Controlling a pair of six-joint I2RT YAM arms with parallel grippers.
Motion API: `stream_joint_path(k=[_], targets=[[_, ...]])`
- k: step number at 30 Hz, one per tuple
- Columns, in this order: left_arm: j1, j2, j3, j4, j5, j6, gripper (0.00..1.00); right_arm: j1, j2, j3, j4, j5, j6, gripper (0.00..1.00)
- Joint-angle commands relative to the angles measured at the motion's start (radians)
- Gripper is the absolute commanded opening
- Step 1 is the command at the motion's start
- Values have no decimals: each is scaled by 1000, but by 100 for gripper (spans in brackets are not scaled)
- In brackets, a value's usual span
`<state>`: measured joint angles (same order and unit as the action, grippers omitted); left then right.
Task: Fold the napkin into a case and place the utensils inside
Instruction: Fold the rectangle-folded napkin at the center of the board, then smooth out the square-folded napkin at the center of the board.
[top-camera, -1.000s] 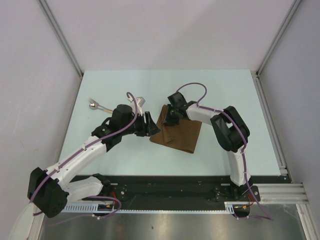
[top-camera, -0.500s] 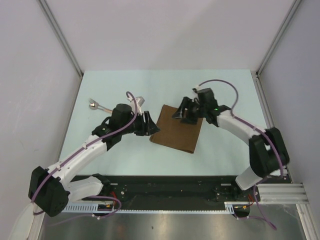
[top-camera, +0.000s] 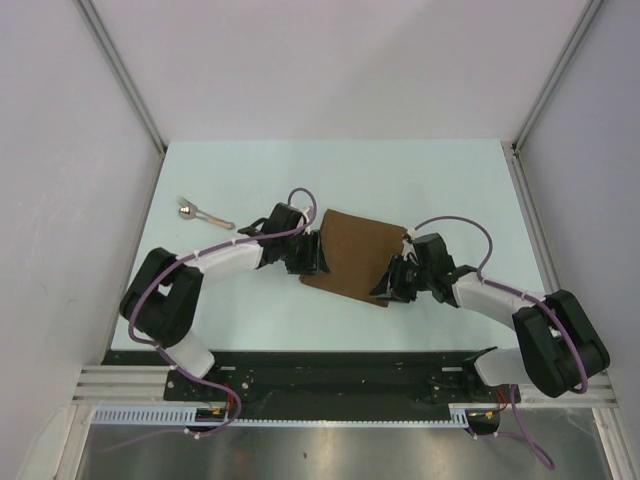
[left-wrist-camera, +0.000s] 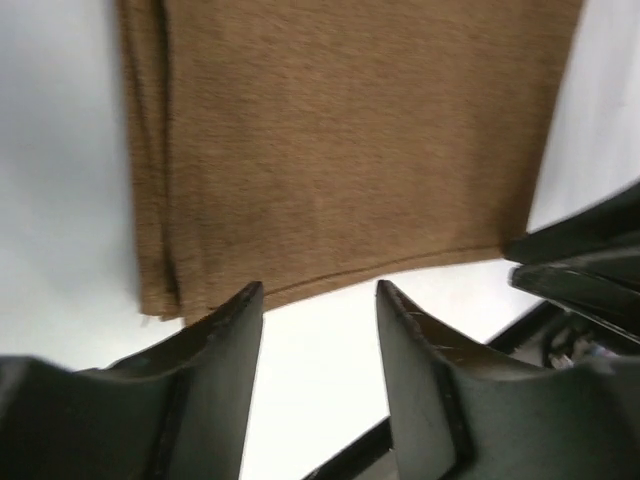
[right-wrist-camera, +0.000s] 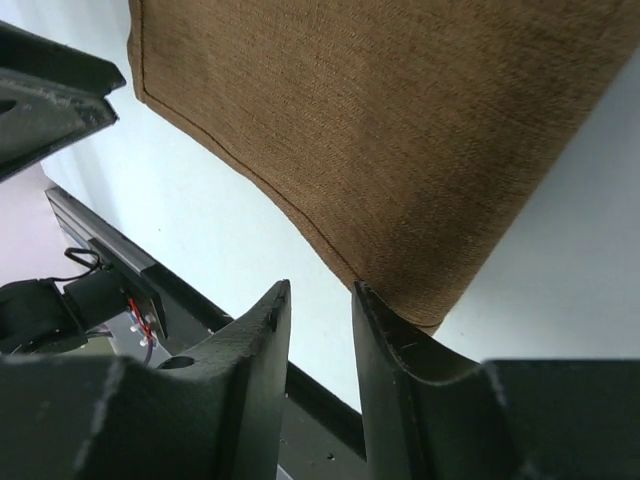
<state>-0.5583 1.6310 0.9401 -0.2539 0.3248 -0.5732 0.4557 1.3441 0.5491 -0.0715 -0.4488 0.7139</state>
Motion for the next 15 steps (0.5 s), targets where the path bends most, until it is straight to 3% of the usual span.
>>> stream_joint_path(k=[1,5,15], targets=[[8,15,95,-73,-121,76,57,-22,-49,-29,108,-14,-14,34],[11,-10,89,-77,-234,120,73,-25,-56,-44,124,-24,-19,34],[57,154,169,-177,-192,199,70,-52,-85,-38,104,-30,-13,30]])
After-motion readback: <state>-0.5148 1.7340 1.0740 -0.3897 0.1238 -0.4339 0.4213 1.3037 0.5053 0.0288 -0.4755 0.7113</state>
